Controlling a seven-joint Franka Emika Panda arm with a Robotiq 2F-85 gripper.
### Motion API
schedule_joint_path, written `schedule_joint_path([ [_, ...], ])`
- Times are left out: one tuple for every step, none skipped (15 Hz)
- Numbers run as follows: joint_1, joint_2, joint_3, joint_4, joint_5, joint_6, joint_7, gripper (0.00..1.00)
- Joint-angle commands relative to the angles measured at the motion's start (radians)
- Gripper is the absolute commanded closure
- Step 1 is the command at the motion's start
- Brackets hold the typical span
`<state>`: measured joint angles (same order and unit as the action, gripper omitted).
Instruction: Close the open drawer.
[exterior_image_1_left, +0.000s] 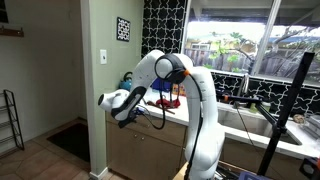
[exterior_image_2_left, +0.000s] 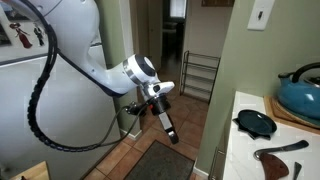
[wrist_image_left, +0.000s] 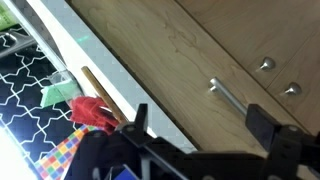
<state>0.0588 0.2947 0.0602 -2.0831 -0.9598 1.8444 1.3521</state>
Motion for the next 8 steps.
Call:
schedule_joint_path([
  [0.014, -0.078, 0.007, -0.062, 0.100, 0.052, 0.043, 0.00],
  [0.019, -0.095, 0.009, -0.072, 0.116, 0.064, 0.049, 0.00],
  [0.024, -0.108, 0.011, -0.079, 0.131, 0.067, 0.054, 0.00],
  [0.030, -0.126, 0.013, -0.091, 0.140, 0.075, 0.058, 0.00],
  [0.036, -0.140, 0.015, -0.097, 0.148, 0.078, 0.063, 0.00],
  [0.041, -0.155, 0.016, -0.108, 0.149, 0.082, 0.068, 0.00],
  [0.045, -0.167, 0.018, -0.116, 0.150, 0.084, 0.069, 0.00],
  [0.049, -0.179, 0.019, -0.122, 0.147, 0.085, 0.071, 0.00],
])
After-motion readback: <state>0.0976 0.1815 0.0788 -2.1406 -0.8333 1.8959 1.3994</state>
